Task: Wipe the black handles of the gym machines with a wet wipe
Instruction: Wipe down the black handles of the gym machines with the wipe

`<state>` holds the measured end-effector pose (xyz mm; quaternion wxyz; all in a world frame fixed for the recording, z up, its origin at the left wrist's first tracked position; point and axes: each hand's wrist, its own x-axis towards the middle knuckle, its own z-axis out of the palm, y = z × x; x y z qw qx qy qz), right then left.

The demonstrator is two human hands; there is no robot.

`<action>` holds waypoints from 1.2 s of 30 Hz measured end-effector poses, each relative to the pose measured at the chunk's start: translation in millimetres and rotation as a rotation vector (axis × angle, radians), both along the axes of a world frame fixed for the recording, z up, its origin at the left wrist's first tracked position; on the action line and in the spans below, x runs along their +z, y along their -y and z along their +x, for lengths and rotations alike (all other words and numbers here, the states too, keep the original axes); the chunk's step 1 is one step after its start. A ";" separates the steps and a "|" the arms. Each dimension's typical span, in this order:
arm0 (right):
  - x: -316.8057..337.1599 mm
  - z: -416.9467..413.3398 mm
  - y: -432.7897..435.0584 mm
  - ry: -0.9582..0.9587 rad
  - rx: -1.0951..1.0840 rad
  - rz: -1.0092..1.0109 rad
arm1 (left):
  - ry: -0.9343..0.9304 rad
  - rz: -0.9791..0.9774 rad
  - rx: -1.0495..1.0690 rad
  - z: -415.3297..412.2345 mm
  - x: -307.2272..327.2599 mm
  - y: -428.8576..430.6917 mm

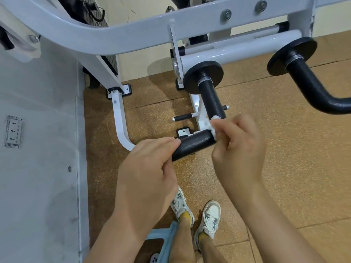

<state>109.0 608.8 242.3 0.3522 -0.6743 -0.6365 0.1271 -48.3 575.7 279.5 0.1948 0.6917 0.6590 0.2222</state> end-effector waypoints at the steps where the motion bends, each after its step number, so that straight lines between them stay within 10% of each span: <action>1: 1.0 -1.3 3.8 0.009 0.004 -0.009 | -0.011 0.000 -0.003 3.1 0.3 -1.2; 36: 15.1 1.3 -100.0 -0.024 0.001 -0.303 | -0.053 -0.137 -0.030 53.2 -3.6 -52.4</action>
